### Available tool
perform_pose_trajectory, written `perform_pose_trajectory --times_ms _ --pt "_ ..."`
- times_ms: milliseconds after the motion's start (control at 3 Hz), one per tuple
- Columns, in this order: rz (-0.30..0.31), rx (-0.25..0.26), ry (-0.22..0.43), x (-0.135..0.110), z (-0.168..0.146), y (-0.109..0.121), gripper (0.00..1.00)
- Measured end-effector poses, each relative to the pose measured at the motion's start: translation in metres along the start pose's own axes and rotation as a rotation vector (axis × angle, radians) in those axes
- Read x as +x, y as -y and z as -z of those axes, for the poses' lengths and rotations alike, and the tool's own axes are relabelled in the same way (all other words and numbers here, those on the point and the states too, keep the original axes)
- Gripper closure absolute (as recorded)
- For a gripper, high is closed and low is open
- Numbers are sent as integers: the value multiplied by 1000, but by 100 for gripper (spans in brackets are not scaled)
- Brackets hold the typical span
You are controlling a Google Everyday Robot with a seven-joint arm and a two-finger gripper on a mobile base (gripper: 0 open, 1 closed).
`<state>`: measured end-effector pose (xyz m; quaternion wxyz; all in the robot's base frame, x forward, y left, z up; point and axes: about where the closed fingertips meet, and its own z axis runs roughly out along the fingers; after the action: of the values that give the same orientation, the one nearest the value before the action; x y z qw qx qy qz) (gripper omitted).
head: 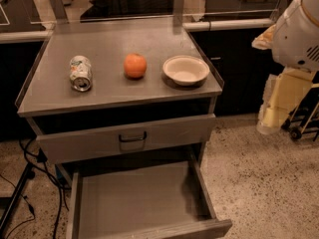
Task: Place orange into middle drawer
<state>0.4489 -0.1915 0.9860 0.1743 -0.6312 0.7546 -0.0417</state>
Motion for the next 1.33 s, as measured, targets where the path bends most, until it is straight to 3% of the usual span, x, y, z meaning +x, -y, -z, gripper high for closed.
perform_pose_trajectory --times_ms 333,667,1000,1333 --pt "56 1 33 -19 5 0 0" --pt "27 -6 38 -13 4 -3 0" --pt "-16 25 37 -25 -15 21 0" --pt "-41 25 17 -39 -51 80 0"
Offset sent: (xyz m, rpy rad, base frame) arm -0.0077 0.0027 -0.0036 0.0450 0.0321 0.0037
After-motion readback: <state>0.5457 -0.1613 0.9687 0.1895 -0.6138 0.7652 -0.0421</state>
